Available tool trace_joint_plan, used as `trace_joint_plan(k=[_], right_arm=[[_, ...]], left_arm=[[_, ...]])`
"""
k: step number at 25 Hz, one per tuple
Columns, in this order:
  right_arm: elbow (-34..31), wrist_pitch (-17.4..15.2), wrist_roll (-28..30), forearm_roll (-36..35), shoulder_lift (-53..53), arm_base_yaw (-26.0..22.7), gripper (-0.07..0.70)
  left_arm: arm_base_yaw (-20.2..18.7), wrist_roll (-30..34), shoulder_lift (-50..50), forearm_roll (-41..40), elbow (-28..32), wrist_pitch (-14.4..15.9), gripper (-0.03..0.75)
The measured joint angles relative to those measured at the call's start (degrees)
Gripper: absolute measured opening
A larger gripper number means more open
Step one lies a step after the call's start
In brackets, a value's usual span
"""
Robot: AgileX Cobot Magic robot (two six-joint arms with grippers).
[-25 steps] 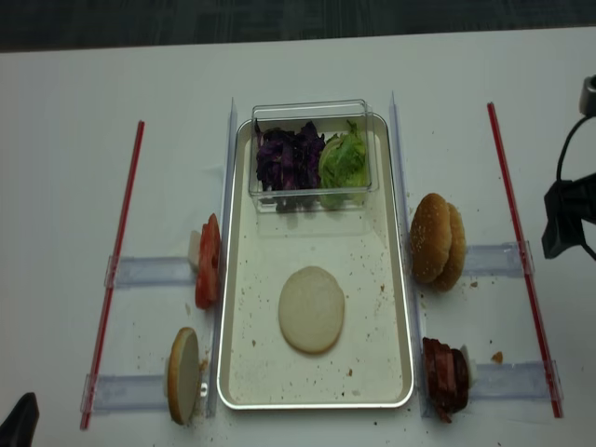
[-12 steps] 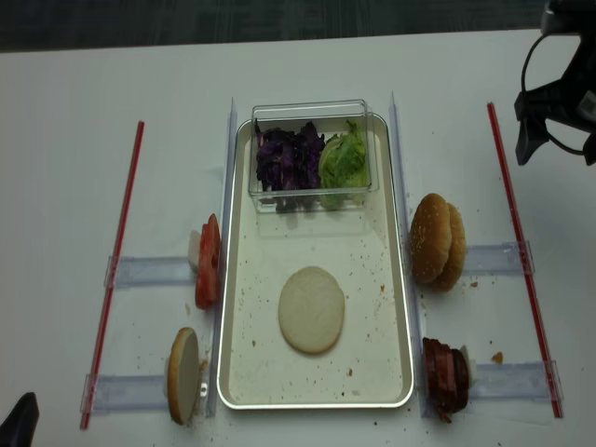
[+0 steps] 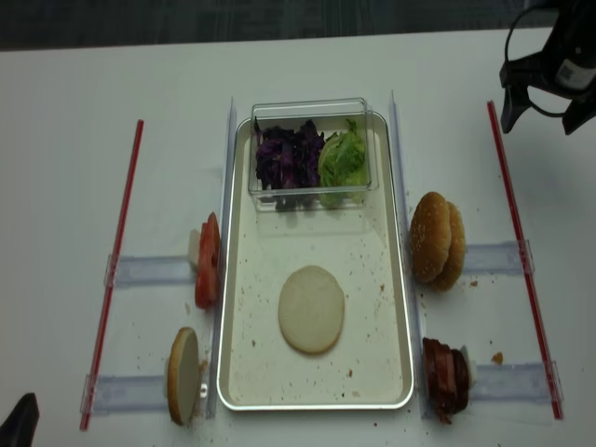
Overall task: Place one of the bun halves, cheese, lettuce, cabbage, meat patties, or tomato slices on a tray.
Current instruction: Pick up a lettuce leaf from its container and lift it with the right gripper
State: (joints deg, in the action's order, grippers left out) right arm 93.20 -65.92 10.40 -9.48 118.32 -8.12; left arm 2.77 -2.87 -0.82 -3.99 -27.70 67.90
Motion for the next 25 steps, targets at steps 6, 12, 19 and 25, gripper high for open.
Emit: trace_joint_plan(k=[6, 12, 19, 25], right_arm=[[0.1, 0.0, -0.7, -0.3, 0.0, 1.1, 0.692], [0.1, 1.5, -2.7, -0.1, 0.0, 10.2, 0.692], [0.5, 3.7, -6.5, -0.2, 0.0, 22.7, 0.692], [4.1, 5.0, -8.7, -0.2, 0.0, 31.5, 0.692]], left_arm=[[0.0, 0.0, 0.0, 0.0, 0.0, 0.0, 0.565], [0.0, 0.0, 0.0, 0.0, 0.0, 0.0, 0.565], [0.0, 0.0, 0.0, 0.0, 0.0, 0.0, 0.565], [0.0, 0.0, 0.0, 0.0, 0.0, 0.0, 0.565]])
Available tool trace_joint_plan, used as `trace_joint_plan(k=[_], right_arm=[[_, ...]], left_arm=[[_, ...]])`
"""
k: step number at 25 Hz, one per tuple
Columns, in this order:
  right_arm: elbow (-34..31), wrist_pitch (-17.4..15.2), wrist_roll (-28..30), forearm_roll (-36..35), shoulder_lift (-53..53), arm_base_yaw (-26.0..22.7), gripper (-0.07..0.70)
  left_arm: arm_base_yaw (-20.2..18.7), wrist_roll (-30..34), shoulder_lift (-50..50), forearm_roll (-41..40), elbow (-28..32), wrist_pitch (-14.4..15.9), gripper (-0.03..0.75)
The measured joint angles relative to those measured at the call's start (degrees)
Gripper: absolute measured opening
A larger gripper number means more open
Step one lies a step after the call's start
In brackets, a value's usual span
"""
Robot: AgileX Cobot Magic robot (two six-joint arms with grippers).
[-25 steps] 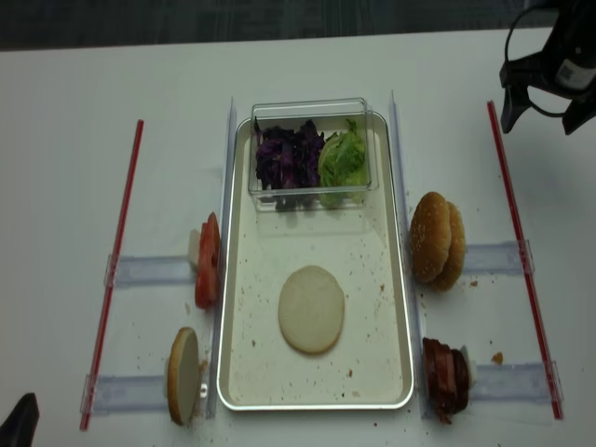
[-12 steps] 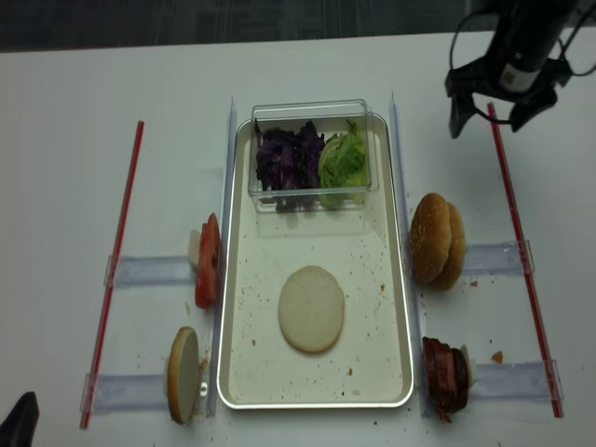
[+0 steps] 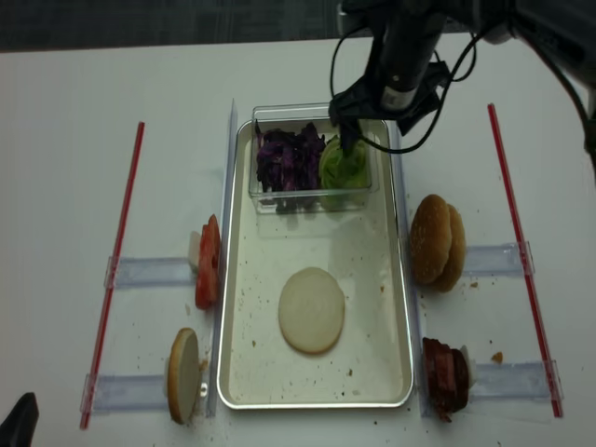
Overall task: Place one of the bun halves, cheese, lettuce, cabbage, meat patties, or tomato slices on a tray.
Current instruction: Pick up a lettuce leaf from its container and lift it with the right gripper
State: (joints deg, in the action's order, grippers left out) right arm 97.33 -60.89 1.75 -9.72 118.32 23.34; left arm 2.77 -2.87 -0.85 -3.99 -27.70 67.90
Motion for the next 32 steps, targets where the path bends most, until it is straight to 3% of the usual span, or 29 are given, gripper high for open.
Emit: trace_joint_plan(k=[6, 13, 25, 32], right_arm=[[1.7, 2.0, -1.7, -0.1, 0.0, 5.6, 0.692], [1.7, 2.9, -2.3, -0.1, 1.7, 6.2, 0.675], [1.7, 6.7, -2.4, 4.9, 6.8, 6.2, 0.535], [1.8, 7.9, -3.8, 6.7, 8.2, 6.2, 0.393]], left_arm=[[0.0, 0.0, 0.0, 0.0, 0.0, 0.0, 0.565], [0.0, 0.0, 0.0, 0.0, 0.0, 0.0, 0.565], [0.0, 0.0, 0.0, 0.0, 0.0, 0.0, 0.564], [0.0, 0.0, 0.0, 0.0, 0.0, 0.0, 0.565]])
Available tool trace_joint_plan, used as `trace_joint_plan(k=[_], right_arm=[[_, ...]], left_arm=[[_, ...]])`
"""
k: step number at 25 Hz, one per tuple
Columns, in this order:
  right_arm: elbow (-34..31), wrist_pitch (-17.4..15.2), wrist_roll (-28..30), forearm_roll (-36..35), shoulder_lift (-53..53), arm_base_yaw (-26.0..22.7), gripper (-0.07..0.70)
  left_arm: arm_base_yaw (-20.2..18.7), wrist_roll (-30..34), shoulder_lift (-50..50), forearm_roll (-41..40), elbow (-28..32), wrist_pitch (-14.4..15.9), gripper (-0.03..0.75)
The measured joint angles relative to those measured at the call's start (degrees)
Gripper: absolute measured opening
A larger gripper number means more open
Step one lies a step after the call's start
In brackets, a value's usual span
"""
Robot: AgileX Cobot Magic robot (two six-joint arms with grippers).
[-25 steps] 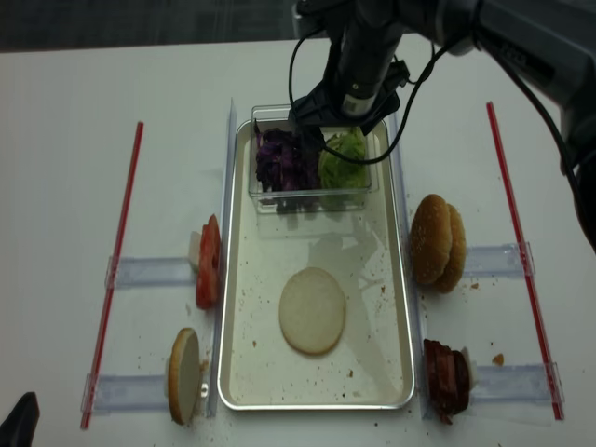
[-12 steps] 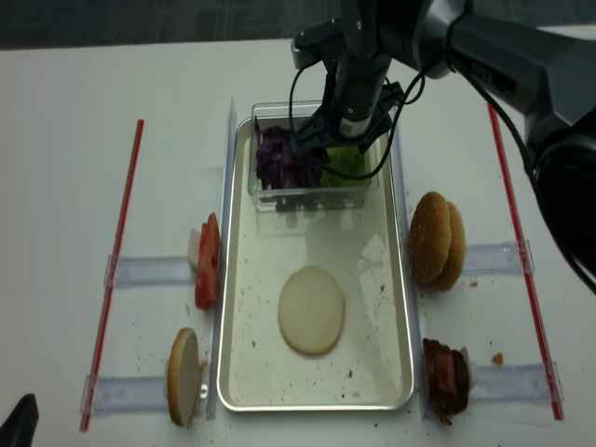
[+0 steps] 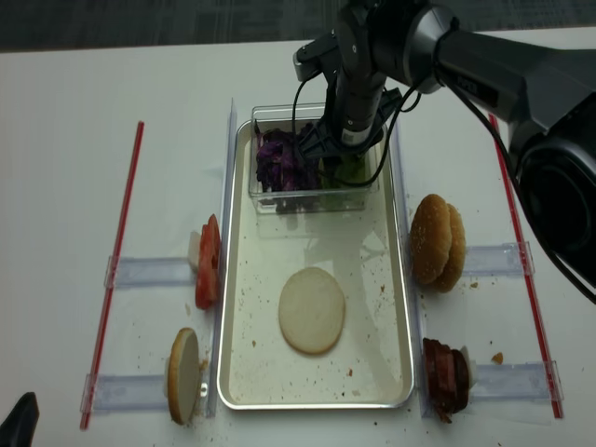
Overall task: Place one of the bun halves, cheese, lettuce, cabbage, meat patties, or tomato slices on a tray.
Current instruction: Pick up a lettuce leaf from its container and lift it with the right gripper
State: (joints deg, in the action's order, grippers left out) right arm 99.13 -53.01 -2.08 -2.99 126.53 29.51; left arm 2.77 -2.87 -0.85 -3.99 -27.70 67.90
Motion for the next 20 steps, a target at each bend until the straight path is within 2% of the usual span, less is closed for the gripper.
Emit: trace_joint_plan(k=[5, 7, 9, 11, 20], right_arm=[[0.0, 0.1, 0.0, 0.2, 1.0, 0.0, 0.321], [0.0, 0.1, -0.1, 0.3, 1.2, 0.0, 0.251], [0.0, 0.3, -0.5, 0.7, 1.3, 0.0, 0.145], [0.0, 0.3, -0.6, 0.9, 1.4, 0.0, 0.087], [0.2, -0.1, -0.7, 1.2, 1.2, 0.0, 0.060]], left_arm=[[0.0, 0.0, -0.1, 0.0, 0.0, 0.0, 0.564], [0.0, 0.0, -0.1, 0.0, 0.0, 0.0, 0.564], [0.0, 0.0, -0.1, 0.0, 0.0, 0.0, 0.564], [0.0, 0.0, -0.1, 0.0, 0.0, 0.0, 0.565], [0.0, 0.0, -0.1, 0.0, 0.0, 0.0, 0.564]])
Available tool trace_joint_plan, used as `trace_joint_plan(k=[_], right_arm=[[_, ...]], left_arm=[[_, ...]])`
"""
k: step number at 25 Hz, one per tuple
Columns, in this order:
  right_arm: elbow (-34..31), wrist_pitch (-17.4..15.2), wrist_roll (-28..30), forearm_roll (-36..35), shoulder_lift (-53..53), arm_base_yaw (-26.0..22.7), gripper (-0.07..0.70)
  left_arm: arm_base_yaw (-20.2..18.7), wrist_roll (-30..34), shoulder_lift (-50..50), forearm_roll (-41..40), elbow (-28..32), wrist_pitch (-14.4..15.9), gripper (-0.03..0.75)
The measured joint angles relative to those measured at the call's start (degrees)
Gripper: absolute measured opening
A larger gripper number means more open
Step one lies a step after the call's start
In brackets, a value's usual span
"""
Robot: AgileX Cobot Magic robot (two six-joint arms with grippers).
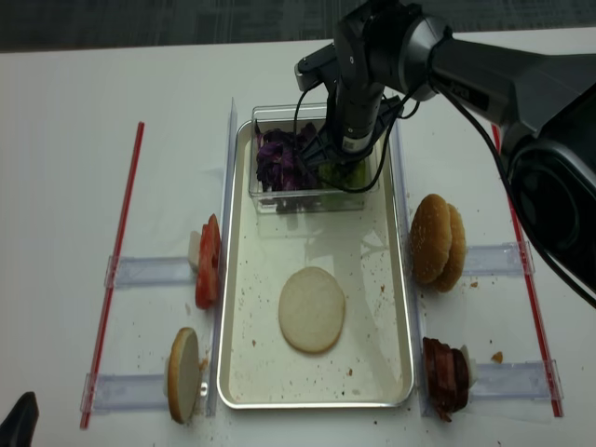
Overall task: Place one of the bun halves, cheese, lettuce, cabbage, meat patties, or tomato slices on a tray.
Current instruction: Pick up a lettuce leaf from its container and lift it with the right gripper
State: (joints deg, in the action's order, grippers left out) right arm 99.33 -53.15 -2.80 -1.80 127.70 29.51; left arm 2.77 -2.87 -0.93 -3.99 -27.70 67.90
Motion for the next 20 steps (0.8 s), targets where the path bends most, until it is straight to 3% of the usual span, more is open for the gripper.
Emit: trace_joint_plan(k=[4, 15, 20], right_arm=[[2.6, -2.9, 0.0, 0.5, -1.3, 0.0, 0.060], [15.0, -15.6, 0.0, 1.1, -1.9, 0.0, 0.060], [20.1, -17.4, 0.0, 1.1, -1.9, 0.0, 0.059]], left_arm=[[0.0, 0.0, 0.0, 0.0, 0.0, 0.0, 0.564], [0.0, 0.0, 0.0, 0.0, 0.0, 0.0, 0.564], [0.0, 0.0, 0.0, 0.0, 0.0, 0.0, 0.564]])
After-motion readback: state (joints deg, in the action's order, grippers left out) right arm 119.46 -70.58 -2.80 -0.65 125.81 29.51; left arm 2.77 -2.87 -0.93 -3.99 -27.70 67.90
